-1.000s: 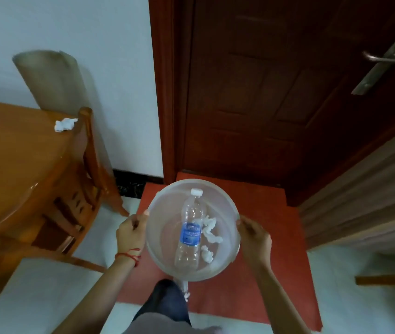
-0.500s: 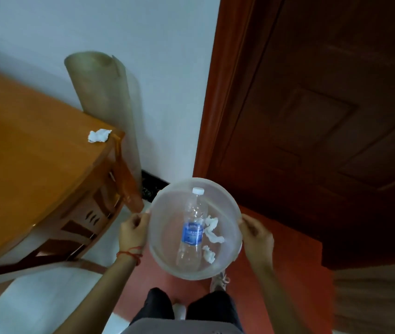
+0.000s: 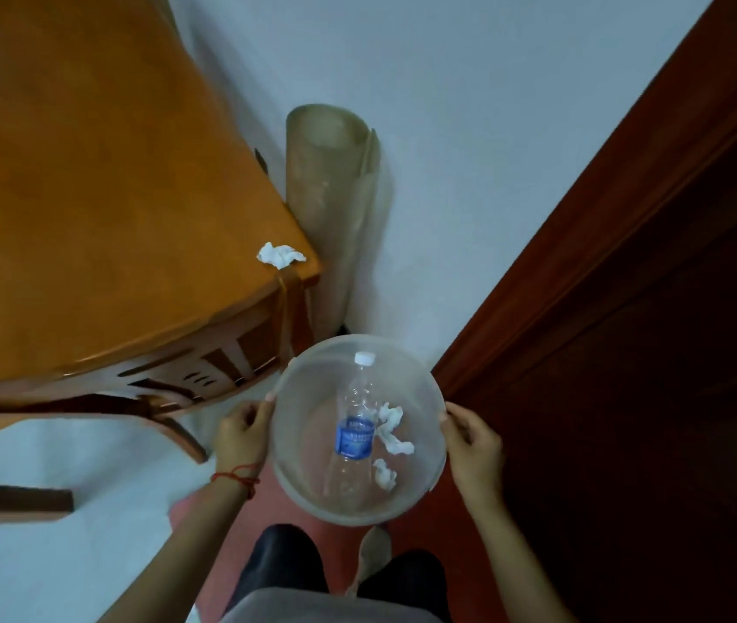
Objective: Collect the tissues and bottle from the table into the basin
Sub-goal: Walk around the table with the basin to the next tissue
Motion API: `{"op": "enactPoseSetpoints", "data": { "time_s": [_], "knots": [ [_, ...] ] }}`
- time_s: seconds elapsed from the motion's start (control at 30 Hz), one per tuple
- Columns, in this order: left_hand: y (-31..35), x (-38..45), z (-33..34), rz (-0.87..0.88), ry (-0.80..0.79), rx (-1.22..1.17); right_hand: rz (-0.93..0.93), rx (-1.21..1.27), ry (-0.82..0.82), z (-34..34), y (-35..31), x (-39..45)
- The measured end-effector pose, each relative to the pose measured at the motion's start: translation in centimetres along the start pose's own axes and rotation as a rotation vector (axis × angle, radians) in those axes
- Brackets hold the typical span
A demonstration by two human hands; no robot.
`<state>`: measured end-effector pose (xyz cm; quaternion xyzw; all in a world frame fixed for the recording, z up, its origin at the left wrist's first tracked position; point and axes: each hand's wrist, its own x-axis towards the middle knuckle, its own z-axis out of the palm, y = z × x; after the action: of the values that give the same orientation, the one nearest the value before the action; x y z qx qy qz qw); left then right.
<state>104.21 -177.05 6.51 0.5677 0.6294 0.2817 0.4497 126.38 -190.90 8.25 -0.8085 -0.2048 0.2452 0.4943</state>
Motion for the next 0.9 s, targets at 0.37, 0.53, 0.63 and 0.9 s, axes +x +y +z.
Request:
{"op": "enactPoseSetpoints", "data": {
  "time_s": [0.37, 0.53, 0.63, 0.9],
  "knots": [
    [-0.1, 2.5, 1.3, -0.148, 0.176, -0.007, -0.017, -0.052, -0.193, 4.1, -1.2, 7.5],
    [-0.2, 4.0, 1.6, -0.224, 0.174, -0.028, -0.052, -0.111, -0.200, 5.9, -2.2, 9.5],
    [-0.1, 4.2, 1.8, -0.254, 0.172, -0.031, -0.061, -0.122, -0.221, 6.3, -2.3, 10.3],
    [1.6, 3.6, 2.8, -0.311, 0.227, -0.039, -0.078, -0.145, -0.324, 6.5, -2.0, 12.9]
  ]
}}
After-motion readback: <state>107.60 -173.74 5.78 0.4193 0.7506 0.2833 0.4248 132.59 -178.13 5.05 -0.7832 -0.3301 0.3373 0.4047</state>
